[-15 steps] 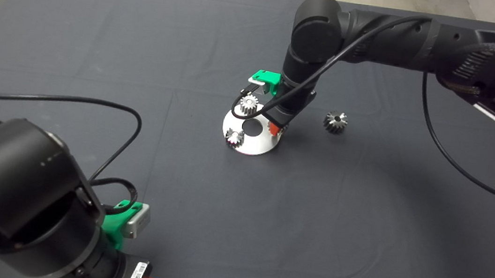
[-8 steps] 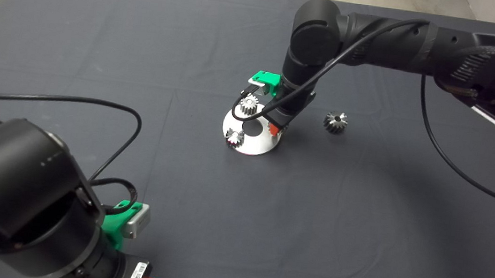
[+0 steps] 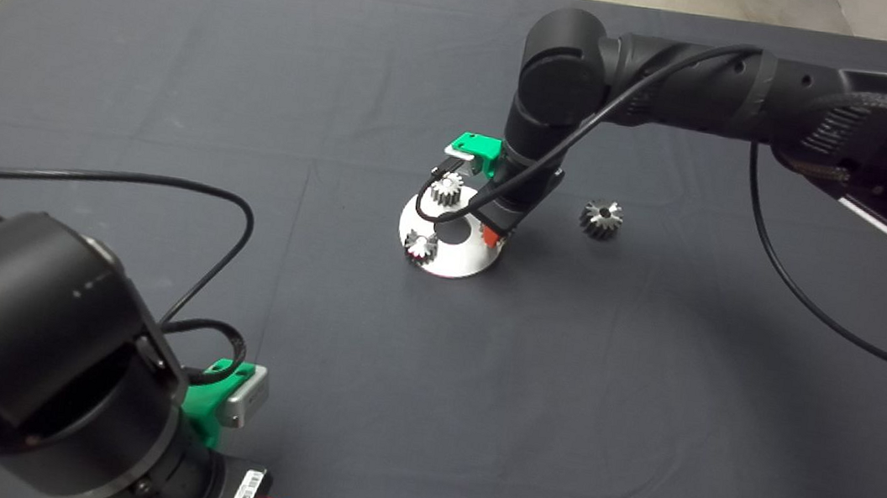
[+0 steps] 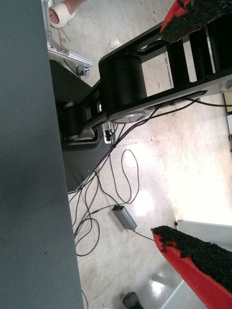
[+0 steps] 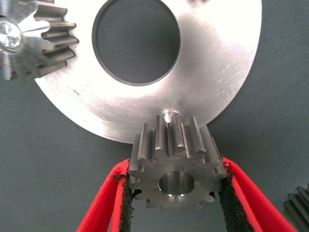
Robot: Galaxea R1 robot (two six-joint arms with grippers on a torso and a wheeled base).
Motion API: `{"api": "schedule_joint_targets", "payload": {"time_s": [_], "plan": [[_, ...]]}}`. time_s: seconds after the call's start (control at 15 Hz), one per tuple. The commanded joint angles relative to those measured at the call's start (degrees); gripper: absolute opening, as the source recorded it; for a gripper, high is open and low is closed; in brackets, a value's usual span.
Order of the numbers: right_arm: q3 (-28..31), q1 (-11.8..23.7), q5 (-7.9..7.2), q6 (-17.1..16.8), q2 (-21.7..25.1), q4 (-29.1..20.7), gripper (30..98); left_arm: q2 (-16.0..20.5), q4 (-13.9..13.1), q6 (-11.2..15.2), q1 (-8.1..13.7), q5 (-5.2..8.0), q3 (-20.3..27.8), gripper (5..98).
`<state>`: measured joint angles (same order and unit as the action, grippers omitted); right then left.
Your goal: Remove an incorrectly installed larger gear and replace it with the correct smaller gear
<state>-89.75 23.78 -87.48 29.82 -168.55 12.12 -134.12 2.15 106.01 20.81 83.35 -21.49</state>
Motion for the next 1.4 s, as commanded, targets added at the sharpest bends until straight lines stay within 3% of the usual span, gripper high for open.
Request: {"api": "schedule_joint_targets", "payload": {"time_s": [0.0, 1.33], "plan": [[-0.1, 1.5, -7.35, -0.3, 0.0, 2.2, 39.6, 0.1, -1.1, 0.3, 0.6, -0.11, 0.8, 98.2], [0.2, 0.9, -7.27, -0.1, -1.6, 2.7, 39.5, 0.0, -1.1, 0.3, 0.6, -0.11, 0.8, 98.2]]}}
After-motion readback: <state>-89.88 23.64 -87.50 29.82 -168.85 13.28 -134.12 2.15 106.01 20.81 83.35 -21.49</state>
